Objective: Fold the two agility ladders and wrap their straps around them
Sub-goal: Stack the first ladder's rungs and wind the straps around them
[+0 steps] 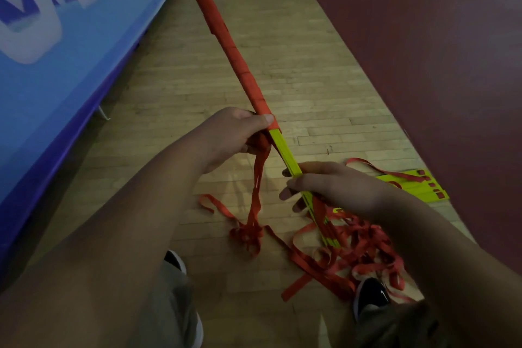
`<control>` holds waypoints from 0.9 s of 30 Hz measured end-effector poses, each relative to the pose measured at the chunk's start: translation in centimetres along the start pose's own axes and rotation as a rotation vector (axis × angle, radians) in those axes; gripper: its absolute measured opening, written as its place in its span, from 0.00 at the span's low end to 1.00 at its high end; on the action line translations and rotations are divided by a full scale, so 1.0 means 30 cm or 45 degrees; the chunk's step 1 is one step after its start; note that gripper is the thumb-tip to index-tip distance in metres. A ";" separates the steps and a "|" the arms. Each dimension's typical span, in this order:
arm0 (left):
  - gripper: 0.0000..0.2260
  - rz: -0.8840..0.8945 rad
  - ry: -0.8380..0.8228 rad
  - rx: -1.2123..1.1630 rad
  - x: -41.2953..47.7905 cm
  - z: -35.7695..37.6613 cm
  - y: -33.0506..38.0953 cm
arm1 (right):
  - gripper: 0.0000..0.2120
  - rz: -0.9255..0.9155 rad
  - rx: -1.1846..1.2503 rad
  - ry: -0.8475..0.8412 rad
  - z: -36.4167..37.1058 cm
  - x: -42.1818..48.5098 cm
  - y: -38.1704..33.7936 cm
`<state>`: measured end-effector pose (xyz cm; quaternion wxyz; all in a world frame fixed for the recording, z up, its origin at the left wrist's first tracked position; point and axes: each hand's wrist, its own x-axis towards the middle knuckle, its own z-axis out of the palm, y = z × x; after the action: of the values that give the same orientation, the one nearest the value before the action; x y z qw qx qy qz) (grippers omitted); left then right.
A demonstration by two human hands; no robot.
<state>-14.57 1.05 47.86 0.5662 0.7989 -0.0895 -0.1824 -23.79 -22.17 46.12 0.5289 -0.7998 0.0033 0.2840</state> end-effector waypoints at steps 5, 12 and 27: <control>0.12 0.071 -0.083 0.037 -0.011 -0.024 0.000 | 0.11 -0.048 0.043 -0.120 -0.031 -0.006 0.017; 0.14 0.092 -0.016 0.084 -0.023 -0.034 0.011 | 0.10 -0.168 0.122 -0.051 -0.020 0.009 0.038; 0.16 -0.031 -0.047 0.138 -0.027 -0.039 -0.010 | 0.11 -0.202 -0.118 0.351 0.000 0.058 0.072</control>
<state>-14.87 2.44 48.07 0.5181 0.8258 -0.1000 -0.1990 -23.00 -22.63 43.49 0.5066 -0.8525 -0.0006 0.1286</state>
